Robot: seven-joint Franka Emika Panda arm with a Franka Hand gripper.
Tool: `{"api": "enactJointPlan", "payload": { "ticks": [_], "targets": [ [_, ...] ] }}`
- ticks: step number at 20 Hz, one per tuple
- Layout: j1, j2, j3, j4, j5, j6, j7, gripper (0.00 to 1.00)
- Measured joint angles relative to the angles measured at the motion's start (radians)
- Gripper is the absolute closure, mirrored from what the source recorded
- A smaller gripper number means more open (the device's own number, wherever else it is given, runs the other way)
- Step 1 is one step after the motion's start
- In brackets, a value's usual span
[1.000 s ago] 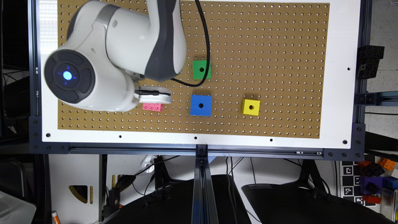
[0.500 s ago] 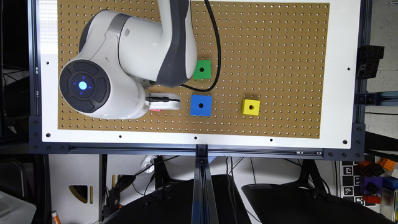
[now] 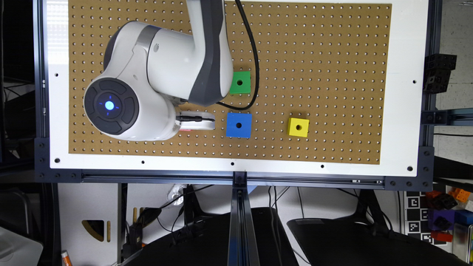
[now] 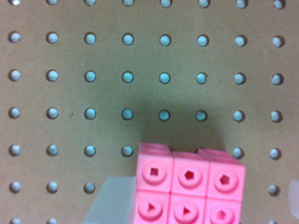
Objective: Pick up pink block.
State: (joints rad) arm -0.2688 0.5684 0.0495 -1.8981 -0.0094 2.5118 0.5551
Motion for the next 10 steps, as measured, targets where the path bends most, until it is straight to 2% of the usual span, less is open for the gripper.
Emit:
{"api": "enactJointPlan", "payload": {
  "ticks": [8, 10],
  "targets": [
    [-0.001, 0.005, 0.0, 0.005, 0.0, 0.0, 0.0, 0.0],
    [-0.001, 0.035, 0.0, 0.005, 0.0, 0.021, 0.0, 0.0]
  ]
}}
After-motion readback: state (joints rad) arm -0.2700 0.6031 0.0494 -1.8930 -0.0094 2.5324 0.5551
